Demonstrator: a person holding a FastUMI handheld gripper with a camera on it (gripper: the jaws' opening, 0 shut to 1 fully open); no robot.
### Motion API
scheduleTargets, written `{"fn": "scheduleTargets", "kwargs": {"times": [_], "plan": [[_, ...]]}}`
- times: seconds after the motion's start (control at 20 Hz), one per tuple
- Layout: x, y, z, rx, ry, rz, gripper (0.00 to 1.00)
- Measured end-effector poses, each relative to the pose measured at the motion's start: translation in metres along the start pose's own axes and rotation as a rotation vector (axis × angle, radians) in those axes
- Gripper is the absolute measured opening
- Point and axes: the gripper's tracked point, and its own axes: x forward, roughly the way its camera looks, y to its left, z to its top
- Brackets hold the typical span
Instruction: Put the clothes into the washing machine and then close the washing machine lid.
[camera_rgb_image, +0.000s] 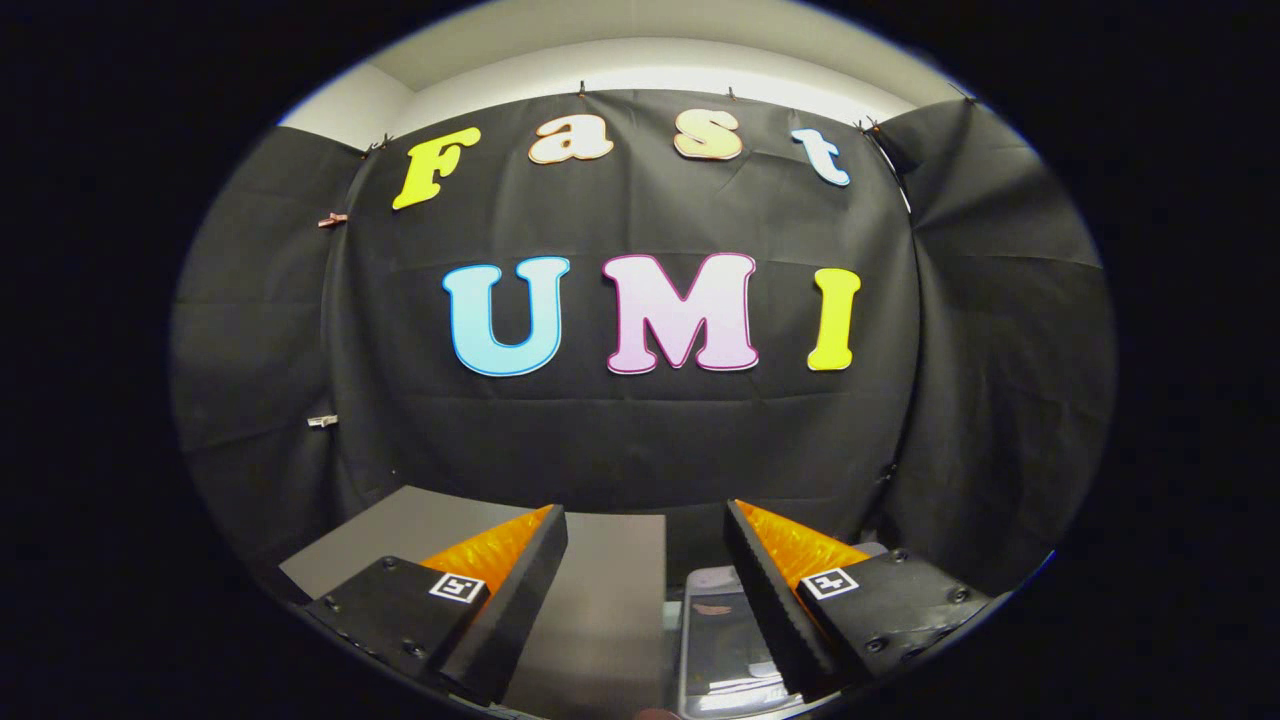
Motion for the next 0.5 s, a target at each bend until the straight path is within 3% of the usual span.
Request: {"fn": "scheduleTargets", "kwargs": {"times": [0.5], "plan": [[-0.029,0.112,0.025,0.012,-0.069,0.058,0.98]]}}
